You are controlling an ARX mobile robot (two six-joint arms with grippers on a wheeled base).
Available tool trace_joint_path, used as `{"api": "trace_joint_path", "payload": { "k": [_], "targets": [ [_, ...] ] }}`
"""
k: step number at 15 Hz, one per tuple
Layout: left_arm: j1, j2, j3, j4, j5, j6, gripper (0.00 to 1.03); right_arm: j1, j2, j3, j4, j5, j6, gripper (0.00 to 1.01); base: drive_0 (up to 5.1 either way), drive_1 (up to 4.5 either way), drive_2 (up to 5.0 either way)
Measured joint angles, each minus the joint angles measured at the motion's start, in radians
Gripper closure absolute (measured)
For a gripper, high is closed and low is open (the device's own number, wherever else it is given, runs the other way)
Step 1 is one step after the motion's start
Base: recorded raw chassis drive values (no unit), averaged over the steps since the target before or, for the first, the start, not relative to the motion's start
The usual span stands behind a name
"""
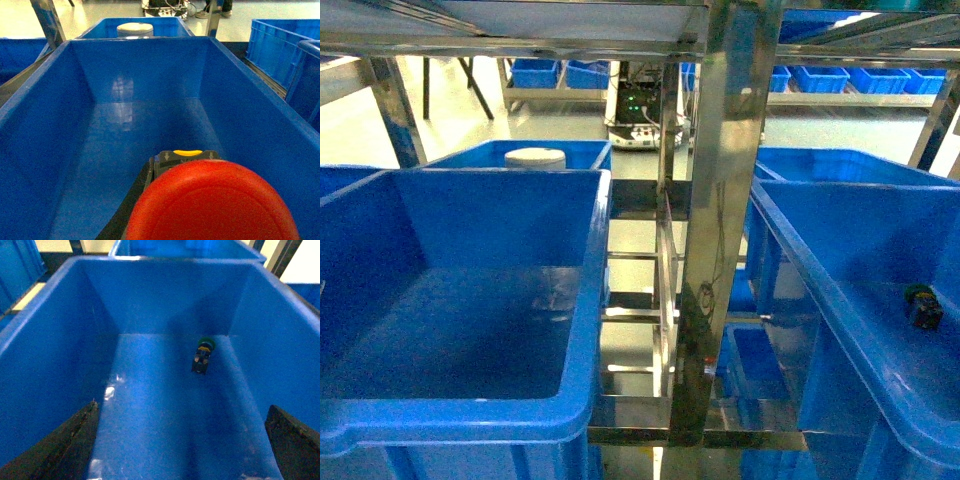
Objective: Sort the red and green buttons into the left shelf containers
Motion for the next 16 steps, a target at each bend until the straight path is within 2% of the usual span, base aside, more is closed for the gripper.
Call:
{"api": "trace_joint_path", "payload": {
  "k": [3, 5, 8, 10, 11, 12, 14, 16],
  "targets": [
    [0.000, 0.000, 0.000, 0.000, 0.000, 0.000, 0.77, 0.005, -0.209, -0.140, 0.110, -0.001, 0.003, 0.03, 0.0, 0.00, 0.0],
    [0.000, 0.000, 0.000, 0.000, 0.000, 0.000, 0.77, 0.018, -0.417, -0.259, 0.104, -0.014, 0.012, 0.03, 0.0, 0.00, 0.0],
    [0.000, 0.000, 0.000, 0.000, 0.000, 0.000, 0.77, 0.027, -0.777, -0.412, -0.099, -0.052, 0.014, 0.03, 0.0, 0.00, 0.0],
    [0.000, 0.000, 0.000, 0.000, 0.000, 0.000, 0.77, 0.012, -1.077, -0.463, -0.351, -0.113, 0.011, 0.03, 0.0, 0.00, 0.0],
    [0.000, 0.000, 0.000, 0.000, 0.000, 0.000, 0.77, 0.000, -1.262, -0.474, -0.529, -0.150, -0.007, 0.03, 0.0, 0.00, 0.0],
    [0.000, 0.000, 0.000, 0.000, 0.000, 0.000, 0.77, 0.009, -1.437, -0.476, -0.684, -0.186, -0.042, 0.03, 0.0, 0.00, 0.0],
    [0.000, 0.000, 0.000, 0.000, 0.000, 0.000, 0.77, 0.015, -1.541, -0.476, -0.742, -0.200, -0.074, 0.03, 0.0, 0.00, 0.0],
    [0.000, 0.000, 0.000, 0.000, 0.000, 0.000, 0.77, 0.015, -1.535, -0.477, -0.748, -0.200, -0.080, 0.03, 0.0, 0.00, 0.0]
  ]
}}
